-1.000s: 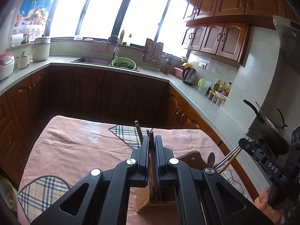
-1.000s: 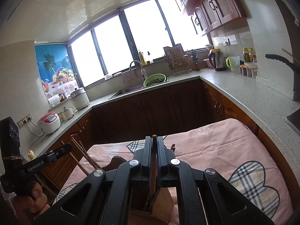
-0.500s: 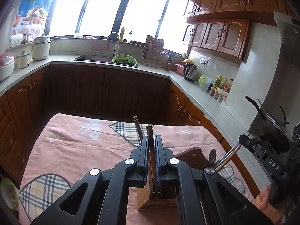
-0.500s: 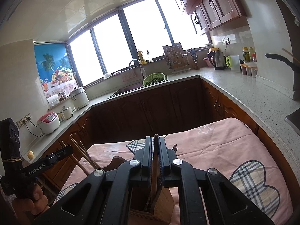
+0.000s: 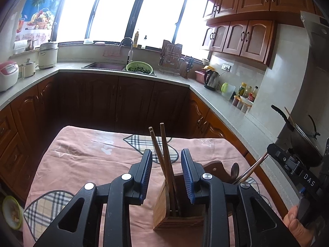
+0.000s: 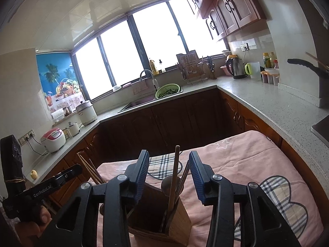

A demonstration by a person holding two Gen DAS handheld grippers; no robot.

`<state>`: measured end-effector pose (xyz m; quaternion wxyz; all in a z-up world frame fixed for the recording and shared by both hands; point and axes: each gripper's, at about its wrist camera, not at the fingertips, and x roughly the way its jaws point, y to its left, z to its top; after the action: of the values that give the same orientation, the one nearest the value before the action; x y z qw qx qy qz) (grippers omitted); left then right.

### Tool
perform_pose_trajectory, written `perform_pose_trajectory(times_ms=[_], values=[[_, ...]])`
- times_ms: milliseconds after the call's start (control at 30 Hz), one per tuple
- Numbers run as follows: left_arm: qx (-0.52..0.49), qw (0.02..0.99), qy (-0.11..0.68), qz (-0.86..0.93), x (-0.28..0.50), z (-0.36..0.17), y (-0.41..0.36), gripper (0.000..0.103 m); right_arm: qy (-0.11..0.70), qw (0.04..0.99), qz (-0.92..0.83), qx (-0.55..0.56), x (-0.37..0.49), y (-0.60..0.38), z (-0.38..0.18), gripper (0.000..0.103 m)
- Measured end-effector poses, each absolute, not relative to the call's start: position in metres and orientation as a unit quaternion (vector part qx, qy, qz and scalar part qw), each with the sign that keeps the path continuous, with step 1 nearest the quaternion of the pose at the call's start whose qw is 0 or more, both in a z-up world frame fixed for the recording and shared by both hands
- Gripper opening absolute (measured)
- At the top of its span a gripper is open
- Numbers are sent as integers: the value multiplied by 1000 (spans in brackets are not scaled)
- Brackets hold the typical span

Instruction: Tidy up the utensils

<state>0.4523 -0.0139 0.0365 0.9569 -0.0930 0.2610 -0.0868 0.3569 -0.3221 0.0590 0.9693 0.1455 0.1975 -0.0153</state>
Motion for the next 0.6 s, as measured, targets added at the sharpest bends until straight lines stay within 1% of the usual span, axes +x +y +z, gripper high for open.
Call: perform_pose_trajectory(times_ms=[67, 133, 167, 233, 333, 400, 433, 567, 600], values=[[-93, 957, 260, -86, 451, 36, -13, 33, 196, 970, -17, 145, 356, -322, 60, 43], [-94, 958, 259, -84, 450, 36, -11, 41, 195, 970, -18, 147, 354, -322, 61, 43], [-94, 958, 258, -83, 449, 36, -11, 43, 194, 970, -19, 147, 354, -322, 61, 43], [-95, 958, 257, -83, 446, 36, -9, 49, 192, 970, -21, 148, 352, -324, 62, 46], [-95, 959, 256, -81, 441, 35, -8, 58, 190, 970, -20, 151, 350, -324, 63, 52], [-95, 958, 258, -77, 439, 33, -7, 63, 188, 970, -20, 153, 347, -323, 64, 60], [-97, 958, 258, -77, 438, 32, -6, 66, 187, 970, -20, 153, 346, -323, 64, 62], [-104, 956, 263, -74, 431, 30, -3, 72, 183, 970, -15, 160, 339, -324, 64, 76], [-107, 956, 265, -73, 428, 29, -2, 76, 182, 970, -14, 162, 337, -325, 63, 79]])
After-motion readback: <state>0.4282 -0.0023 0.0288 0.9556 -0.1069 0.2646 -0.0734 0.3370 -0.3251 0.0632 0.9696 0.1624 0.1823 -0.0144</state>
